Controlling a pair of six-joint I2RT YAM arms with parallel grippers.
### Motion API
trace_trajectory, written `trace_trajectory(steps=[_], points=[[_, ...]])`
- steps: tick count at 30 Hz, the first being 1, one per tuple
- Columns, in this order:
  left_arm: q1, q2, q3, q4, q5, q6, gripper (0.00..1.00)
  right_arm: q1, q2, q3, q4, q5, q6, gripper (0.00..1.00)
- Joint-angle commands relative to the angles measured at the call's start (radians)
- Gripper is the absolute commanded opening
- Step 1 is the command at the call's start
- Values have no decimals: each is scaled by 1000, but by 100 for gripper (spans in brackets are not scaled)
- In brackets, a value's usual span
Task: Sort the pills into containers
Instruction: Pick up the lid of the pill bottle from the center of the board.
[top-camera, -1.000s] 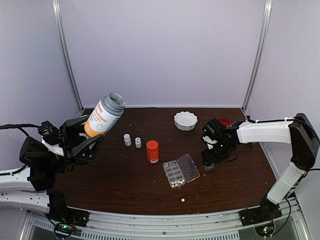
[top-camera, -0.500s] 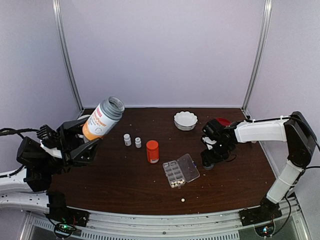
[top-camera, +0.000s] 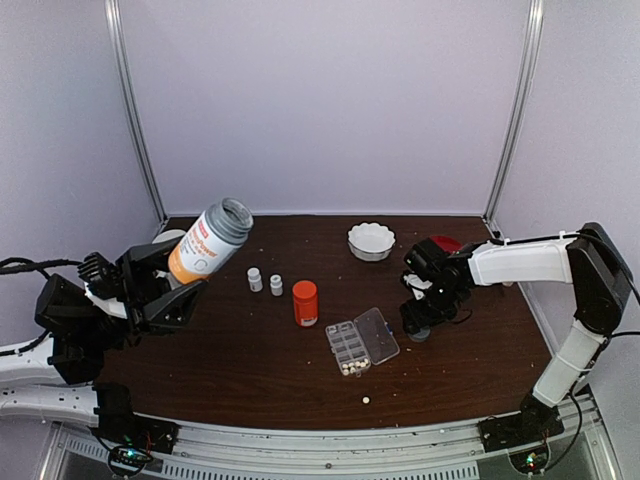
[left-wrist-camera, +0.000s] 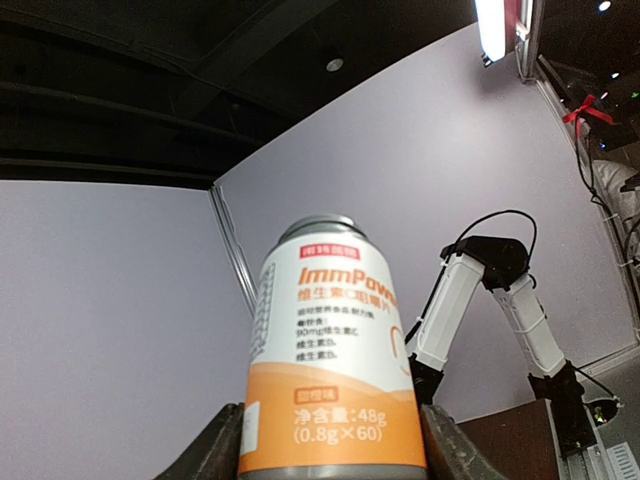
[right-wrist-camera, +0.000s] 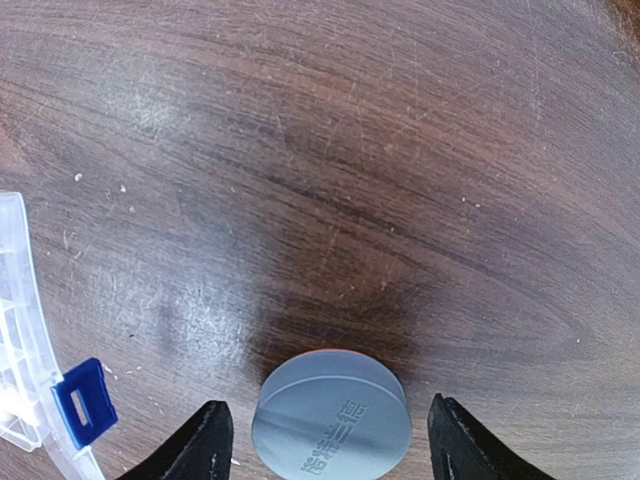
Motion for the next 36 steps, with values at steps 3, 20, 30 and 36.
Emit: trace_trajectory(steps=[3,20,30,36], points=[[-6,-3,-6,42,-10,8,0,-6,-18,-1,-23,6,-8,67],[-6,6,-2,49,-3,3,0,6,26,8,-24,25,-13,65],[-6,22,-16,87,-1,-2,0,14,48,16,-34,51,-18,61],[-7,2,-21,75,-9,-5,0,15,46,19,-42,51,-20,52]])
